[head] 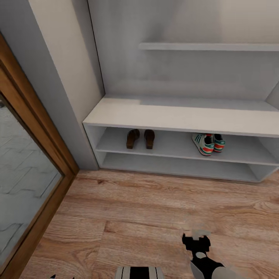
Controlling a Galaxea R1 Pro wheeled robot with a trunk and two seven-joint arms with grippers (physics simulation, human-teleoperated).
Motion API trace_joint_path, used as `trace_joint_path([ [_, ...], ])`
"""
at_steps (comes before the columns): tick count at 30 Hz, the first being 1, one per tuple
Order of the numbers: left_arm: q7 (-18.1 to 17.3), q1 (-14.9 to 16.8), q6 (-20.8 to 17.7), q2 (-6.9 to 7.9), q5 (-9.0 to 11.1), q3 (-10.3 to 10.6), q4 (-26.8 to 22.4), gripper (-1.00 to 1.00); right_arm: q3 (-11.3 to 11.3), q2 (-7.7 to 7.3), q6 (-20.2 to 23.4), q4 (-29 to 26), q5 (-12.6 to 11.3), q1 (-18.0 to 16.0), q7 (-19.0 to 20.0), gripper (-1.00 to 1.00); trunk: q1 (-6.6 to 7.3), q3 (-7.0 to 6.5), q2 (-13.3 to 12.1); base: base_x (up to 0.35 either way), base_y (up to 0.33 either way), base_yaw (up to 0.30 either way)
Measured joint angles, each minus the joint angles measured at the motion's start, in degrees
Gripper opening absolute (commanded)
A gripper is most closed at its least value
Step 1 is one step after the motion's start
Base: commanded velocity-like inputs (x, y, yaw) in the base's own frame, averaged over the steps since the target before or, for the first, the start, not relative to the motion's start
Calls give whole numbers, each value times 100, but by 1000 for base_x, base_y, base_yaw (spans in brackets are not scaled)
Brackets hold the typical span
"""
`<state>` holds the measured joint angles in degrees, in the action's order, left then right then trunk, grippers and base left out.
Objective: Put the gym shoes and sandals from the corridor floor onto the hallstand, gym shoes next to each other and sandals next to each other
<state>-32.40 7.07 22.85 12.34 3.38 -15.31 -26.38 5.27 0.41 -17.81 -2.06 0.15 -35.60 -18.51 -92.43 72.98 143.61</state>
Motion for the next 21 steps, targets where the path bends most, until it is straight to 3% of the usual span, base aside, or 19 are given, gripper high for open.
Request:
trace_joint_path([
  [12,18,1,2,4,32,14,10,100,24,-66,-477,49,8,422,228,100,0,0,0,0,0,0],
  [13,118,1,1,10,36,14,12,100,15,-73,-806,53,-2,690,225,100,0,0,0,0,0,0],
  [21,165,1,1,22,36,16,27,100,22,-81,-1199,53,-11,956,214,100,0,0,0,0,0,0],
])
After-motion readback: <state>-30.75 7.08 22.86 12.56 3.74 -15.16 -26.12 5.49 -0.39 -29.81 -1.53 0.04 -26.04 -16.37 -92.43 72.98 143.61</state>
